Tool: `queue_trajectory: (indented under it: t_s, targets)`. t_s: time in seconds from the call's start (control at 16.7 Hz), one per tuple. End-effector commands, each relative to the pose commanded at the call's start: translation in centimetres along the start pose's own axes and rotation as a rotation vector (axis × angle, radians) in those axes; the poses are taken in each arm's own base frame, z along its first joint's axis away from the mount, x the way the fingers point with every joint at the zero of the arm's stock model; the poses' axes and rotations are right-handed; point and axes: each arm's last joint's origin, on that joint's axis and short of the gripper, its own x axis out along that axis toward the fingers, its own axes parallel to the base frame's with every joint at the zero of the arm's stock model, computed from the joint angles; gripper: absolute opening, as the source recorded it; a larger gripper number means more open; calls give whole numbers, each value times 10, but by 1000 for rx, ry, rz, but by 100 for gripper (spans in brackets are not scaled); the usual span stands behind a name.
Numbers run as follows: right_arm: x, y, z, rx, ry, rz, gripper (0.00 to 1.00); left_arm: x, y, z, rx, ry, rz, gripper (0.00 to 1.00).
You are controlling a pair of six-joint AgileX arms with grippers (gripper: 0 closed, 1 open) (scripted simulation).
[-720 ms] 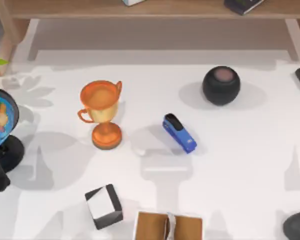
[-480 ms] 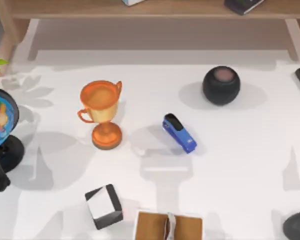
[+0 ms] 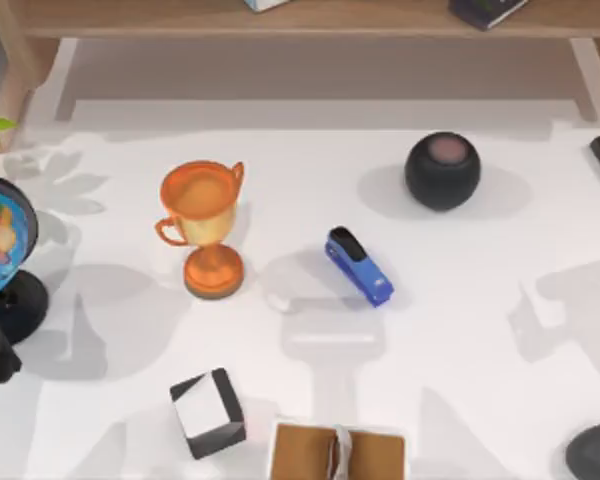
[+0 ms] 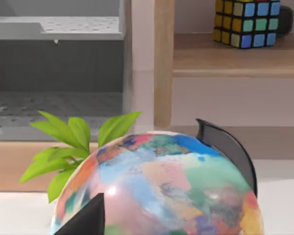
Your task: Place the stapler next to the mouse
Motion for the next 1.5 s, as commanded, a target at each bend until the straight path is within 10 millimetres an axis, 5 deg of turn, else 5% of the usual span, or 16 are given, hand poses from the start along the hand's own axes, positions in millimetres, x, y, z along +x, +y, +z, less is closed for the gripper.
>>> queue_trajectory:
  t_s: [0.18,0.42,0.9,1.14,1.5]
  targets:
    - [32,13,39,-54,248,105,100,0,0,0,0,0,0,100]
    - [105,47,71,-150,624,215,100,0,0,0,0,0,0,100]
    - [260,131,46,-284,1171,252,100,0,0,0,0,0,0,100]
    - [296,158,47,-281,1192,238,100,0,0,0,0,0,0,100]
    - [310,168,55,-262,1160,232,100,0,0,0,0,0,0,100]
